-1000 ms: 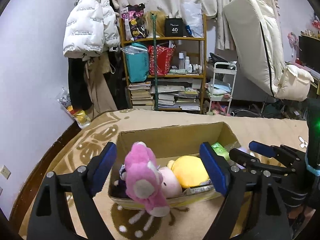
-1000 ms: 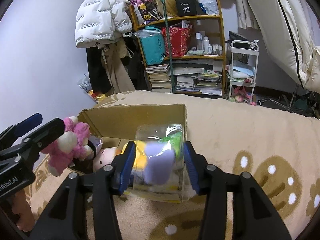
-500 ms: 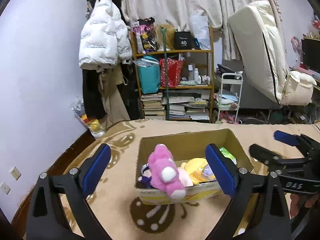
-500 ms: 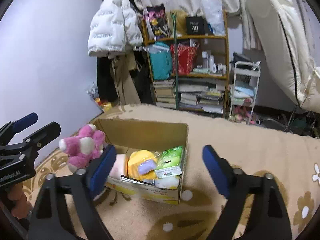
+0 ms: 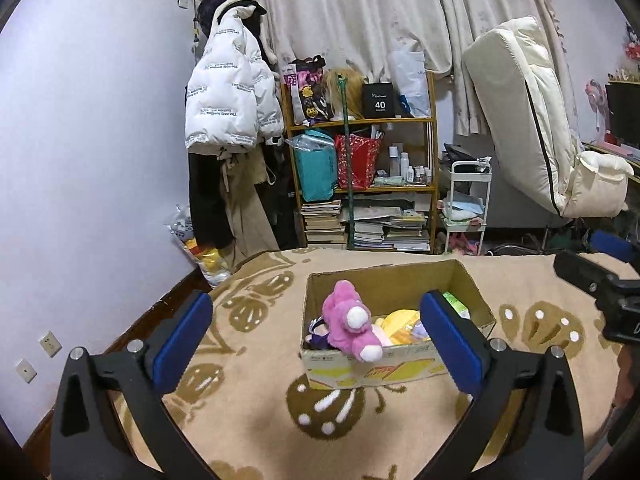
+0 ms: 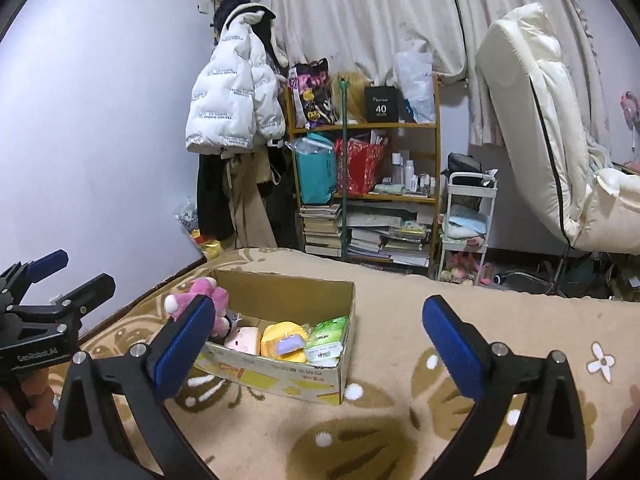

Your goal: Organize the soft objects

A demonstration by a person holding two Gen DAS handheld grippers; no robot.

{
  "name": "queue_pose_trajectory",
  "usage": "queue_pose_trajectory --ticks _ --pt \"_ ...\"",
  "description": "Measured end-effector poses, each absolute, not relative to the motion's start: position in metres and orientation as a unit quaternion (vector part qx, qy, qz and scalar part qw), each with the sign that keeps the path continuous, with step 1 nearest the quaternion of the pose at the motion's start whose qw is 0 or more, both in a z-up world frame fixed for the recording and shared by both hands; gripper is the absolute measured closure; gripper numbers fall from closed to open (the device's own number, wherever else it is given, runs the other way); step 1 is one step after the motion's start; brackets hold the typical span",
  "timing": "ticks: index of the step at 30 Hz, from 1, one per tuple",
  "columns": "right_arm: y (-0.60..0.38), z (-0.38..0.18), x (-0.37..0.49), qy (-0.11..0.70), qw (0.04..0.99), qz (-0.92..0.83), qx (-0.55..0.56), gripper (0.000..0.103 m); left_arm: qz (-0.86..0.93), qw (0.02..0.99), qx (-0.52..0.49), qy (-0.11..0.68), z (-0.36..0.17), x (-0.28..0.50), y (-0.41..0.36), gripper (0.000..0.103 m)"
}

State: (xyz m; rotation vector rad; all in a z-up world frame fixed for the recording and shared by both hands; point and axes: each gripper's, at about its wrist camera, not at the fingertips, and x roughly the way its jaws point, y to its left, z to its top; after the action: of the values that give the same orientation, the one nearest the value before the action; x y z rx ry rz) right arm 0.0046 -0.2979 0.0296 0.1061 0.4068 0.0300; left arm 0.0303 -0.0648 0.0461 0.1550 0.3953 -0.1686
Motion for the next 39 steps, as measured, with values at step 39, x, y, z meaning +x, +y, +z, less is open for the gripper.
queue_pose_trajectory --ticks 39 --pt "-0.3 0.008 -0.002 0.219 0.974 -0.003 0.051 0.0 -0.054 0.973 0.08 0.208 0.018 0.024 -0.046 0.001"
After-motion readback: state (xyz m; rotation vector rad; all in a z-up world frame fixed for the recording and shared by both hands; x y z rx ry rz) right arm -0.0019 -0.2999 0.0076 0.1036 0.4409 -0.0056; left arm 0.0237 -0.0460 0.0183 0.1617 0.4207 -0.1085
